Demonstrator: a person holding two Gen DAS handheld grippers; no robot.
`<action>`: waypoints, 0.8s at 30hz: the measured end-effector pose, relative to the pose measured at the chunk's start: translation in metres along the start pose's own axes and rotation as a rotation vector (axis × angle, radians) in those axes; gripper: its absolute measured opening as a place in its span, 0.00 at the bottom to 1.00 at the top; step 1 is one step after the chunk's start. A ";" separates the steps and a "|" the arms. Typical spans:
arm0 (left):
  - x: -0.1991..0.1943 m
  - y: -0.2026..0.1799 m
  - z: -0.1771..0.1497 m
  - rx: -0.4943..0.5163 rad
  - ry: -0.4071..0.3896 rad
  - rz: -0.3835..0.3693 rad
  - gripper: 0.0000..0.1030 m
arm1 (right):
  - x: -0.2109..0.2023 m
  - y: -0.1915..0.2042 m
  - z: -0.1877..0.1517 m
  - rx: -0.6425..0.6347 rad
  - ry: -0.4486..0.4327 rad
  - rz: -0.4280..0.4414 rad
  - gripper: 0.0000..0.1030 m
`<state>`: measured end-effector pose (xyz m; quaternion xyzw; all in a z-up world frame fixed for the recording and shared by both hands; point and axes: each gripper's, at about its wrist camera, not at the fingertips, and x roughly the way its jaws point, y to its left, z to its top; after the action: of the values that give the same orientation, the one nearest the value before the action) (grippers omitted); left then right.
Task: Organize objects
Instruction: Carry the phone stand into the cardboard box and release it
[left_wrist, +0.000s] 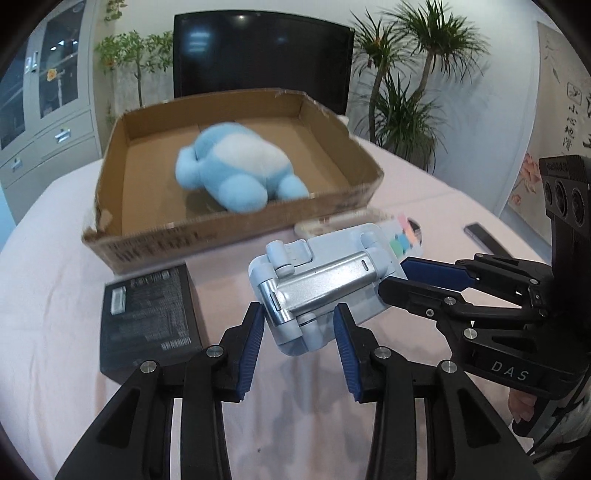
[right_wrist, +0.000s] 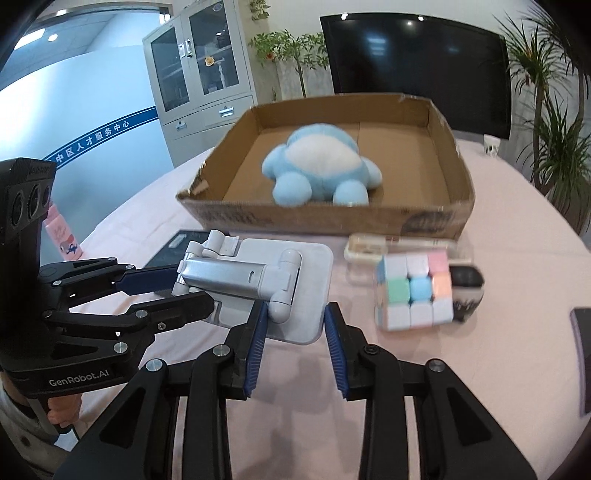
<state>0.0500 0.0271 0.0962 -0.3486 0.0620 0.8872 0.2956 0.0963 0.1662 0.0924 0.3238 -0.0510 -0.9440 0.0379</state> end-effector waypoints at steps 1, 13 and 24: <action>-0.002 0.001 0.004 0.000 -0.007 -0.004 0.35 | -0.003 0.002 0.005 -0.011 -0.012 -0.013 0.29; -0.025 0.039 0.057 -0.009 -0.109 0.027 0.35 | 0.000 0.022 0.068 -0.057 -0.112 -0.002 0.29; -0.004 0.110 0.087 -0.034 -0.127 0.120 0.35 | 0.054 0.053 0.119 -0.138 -0.136 0.019 0.29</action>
<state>-0.0604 -0.0370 0.1535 -0.2922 0.0490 0.9246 0.2393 -0.0173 0.1166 0.1596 0.2553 0.0089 -0.9646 0.0656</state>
